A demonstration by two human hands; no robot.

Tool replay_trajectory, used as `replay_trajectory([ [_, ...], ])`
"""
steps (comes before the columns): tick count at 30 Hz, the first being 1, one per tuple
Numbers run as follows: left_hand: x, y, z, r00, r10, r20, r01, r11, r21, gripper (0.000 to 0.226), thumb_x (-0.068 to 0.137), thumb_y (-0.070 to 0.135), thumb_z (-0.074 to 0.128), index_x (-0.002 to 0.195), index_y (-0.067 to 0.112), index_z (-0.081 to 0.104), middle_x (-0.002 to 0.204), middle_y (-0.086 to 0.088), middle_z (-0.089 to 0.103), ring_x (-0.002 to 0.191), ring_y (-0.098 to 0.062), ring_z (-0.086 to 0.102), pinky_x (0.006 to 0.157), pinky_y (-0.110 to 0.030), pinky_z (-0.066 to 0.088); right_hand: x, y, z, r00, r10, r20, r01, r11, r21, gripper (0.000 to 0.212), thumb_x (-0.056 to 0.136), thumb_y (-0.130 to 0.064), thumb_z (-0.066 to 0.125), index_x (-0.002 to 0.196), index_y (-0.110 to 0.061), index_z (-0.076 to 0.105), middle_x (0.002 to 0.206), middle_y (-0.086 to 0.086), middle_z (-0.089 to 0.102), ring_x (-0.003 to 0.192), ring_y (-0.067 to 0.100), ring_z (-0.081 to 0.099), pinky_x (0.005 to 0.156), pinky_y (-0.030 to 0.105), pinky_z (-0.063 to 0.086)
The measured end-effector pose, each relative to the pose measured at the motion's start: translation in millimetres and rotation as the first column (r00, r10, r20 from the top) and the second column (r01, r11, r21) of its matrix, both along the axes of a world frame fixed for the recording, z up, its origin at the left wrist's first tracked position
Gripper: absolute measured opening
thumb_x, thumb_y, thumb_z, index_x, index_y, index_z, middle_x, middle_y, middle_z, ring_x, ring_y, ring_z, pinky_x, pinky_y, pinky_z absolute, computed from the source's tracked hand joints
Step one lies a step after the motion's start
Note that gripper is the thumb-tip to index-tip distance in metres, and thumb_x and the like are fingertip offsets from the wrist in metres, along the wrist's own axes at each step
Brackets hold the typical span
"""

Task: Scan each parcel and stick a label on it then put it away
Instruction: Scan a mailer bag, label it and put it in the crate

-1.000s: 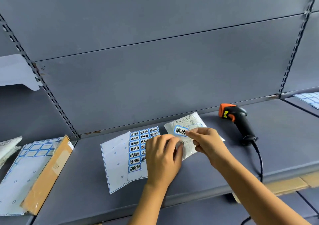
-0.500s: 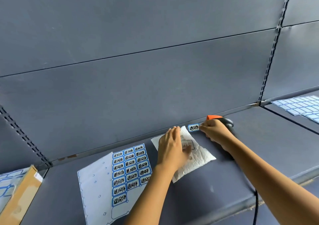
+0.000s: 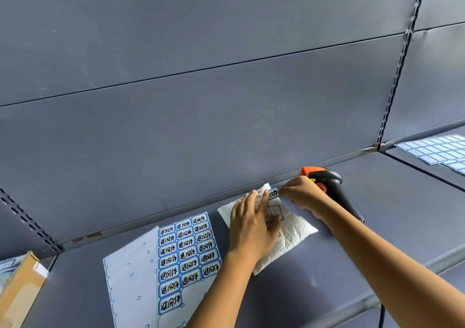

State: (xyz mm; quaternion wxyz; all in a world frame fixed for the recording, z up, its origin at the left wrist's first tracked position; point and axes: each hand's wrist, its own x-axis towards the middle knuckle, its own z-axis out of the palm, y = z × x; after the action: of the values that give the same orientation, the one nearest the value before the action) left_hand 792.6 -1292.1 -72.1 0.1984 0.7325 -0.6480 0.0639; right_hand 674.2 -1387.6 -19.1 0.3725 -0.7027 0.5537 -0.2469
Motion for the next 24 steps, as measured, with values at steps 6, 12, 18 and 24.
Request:
replay_trajectory([
  [6, -1, -2, -3, 1.0, 0.006, -0.005, -0.006, 1.0, -0.007, 0.072, 0.082, 0.059, 0.022, 0.138, 0.021, 0.046, 0.143, -0.012, 0.045, 0.131, -0.031, 0.043, 0.108, -0.047, 0.031, 1, -5, -8, 0.999, -0.003, -0.032, 0.004, 0.999, 0.035, 0.022, 0.075, -0.006, 0.056, 0.056, -0.01, 0.047, 0.053, 0.004, 0.036, 0.055, 0.019, 0.032, 0.052, 0.025, 0.026],
  [12, 1, -2, 5, 0.999, -0.014, -0.044, 0.019, 0.995, 0.099, 0.087, 0.071, 0.06, 0.004, 0.148, 0.024, 0.026, 0.151, -0.009, 0.029, 0.138, -0.027, 0.028, 0.113, -0.042, 0.02, -2, 0, -22, 0.995, -0.025, 0.098, 0.02, 0.998, 0.053, 0.019, 0.082, -0.018, 0.056, 0.066, -0.008, 0.059, 0.057, 0.005, 0.052, 0.057, 0.018, 0.047, 0.054, 0.023, 0.036],
  [18, 1, -4, 7, 1.0, -0.017, 0.01, 0.016, 0.988, 0.156, 0.089, 0.066, 0.061, -0.002, 0.147, 0.035, 0.023, 0.146, -0.008, 0.028, 0.132, -0.028, 0.029, 0.11, -0.04, 0.022, -15, 14, -26, 0.983, 0.069, 0.172, -0.101, 0.977, 0.187, 0.019, 0.082, -0.024, 0.065, 0.076, -0.015, 0.049, 0.072, 0.008, 0.037, 0.069, 0.02, 0.037, 0.061, 0.027, 0.027],
  [24, -1, -5, 5, 1.0, 0.01, 0.0, -0.01, 0.989, 0.146, 0.087, 0.068, 0.061, -0.003, 0.144, 0.034, 0.029, 0.146, -0.009, 0.028, 0.13, -0.029, 0.031, 0.11, -0.04, 0.022, -16, 19, -31, 0.99, 0.087, 0.114, -0.109, 0.972, 0.206, 0.02, 0.072, -0.015, 0.067, 0.063, -0.017, 0.05, 0.069, 0.007, 0.04, 0.067, 0.018, 0.038, 0.062, 0.029, 0.029],
])
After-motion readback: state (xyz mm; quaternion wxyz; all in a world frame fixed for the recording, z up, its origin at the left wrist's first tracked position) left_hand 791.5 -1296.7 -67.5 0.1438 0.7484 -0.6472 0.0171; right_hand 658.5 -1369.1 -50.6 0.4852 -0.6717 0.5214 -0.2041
